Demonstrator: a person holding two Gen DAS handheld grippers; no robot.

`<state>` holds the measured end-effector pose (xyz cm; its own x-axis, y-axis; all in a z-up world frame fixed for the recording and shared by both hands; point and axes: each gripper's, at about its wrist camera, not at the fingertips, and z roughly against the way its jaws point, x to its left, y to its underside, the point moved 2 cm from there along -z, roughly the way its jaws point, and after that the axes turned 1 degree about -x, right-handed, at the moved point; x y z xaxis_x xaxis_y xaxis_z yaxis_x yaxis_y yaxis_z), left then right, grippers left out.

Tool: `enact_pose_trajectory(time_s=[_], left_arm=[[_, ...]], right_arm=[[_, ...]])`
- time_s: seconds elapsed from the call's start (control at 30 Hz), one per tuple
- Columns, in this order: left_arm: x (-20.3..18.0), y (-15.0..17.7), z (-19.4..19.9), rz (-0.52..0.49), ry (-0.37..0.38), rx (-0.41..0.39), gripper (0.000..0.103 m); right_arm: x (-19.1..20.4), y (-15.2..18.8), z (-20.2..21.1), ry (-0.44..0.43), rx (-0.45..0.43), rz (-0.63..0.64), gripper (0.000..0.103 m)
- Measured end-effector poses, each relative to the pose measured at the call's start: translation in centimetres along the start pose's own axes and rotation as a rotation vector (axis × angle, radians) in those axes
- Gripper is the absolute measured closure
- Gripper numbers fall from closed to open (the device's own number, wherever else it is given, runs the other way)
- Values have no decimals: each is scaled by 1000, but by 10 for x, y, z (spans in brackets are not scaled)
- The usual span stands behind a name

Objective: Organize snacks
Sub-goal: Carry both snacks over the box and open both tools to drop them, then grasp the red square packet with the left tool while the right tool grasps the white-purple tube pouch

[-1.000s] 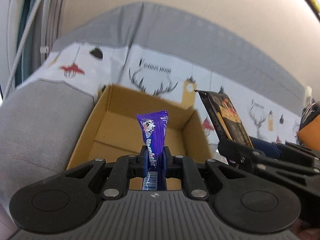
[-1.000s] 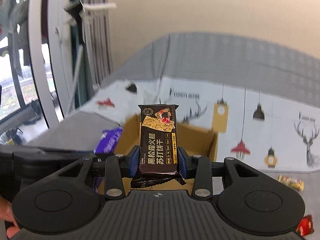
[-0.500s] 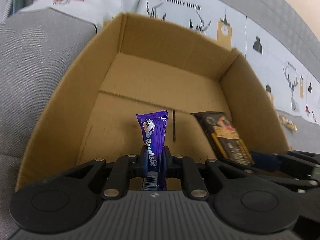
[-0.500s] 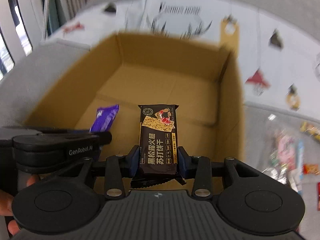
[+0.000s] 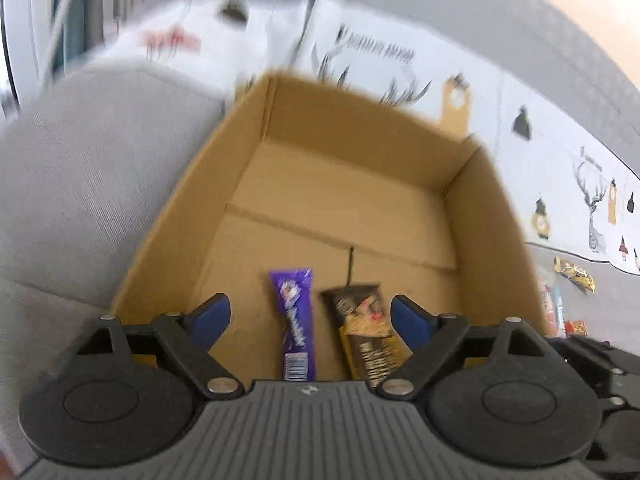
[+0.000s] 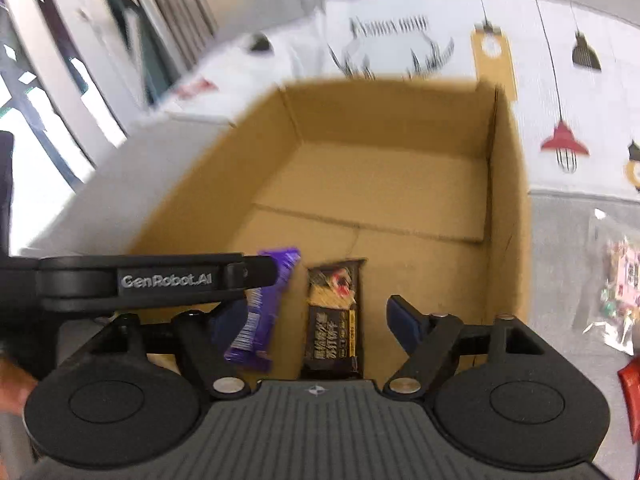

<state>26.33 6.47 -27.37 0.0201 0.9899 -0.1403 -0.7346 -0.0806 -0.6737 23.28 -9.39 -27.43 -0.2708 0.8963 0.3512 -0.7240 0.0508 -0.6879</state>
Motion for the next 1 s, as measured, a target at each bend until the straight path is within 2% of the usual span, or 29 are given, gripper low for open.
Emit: enact_pose_trajectory(time_s=[0.03,0.13,0.2,0.27,0.4,0.47,0.5,0.53,0.57,0.6,0.63,0.7,0.77,0.87,1.0], left_arm=[[-9,0,11,-9,13,-20,12],[-44,3,41,-36,60,-51,12],[-72,10,56,-57,92,-75,9],[-102,21,65,-73,104,-81,7],[-170,46,59,-150,167,-54,7],[-204,59,47,-203,219,-19,9],[-220,67,40,-236,252,7,15],[-235,74,33,-265,277,30,21],[-246,79,24,-282,291,53,33],[-257,85,11,-292,307,89,44],[-266,90,-1,-296,318,121,50],[-281,99,-28,-307,323,176,68],[-289,109,-55,-317,309,217,78],[-289,119,-87,-286,340,267,84],[-283,120,-110,-247,428,298,86]], right_arm=[[-2,1,14,4,-39,7,7],[-18,7,64,39,-148,31,6],[-42,14,98,97,-241,-7,9],[-72,27,131,170,-304,-53,21],[-138,59,178,325,-346,-119,25],[-175,80,195,386,-361,-171,33],[-189,91,200,412,-355,-197,38],[-202,98,203,428,-340,-217,49],[-216,105,205,440,-323,-230,59],[-226,112,208,446,-313,-234,61],[-237,114,210,445,-299,-235,63],[-252,120,209,428,-270,-236,63],[-264,123,196,360,-210,-240,62],[-268,125,164,279,-101,-230,62],[-261,119,129,260,-28,-182,62]])
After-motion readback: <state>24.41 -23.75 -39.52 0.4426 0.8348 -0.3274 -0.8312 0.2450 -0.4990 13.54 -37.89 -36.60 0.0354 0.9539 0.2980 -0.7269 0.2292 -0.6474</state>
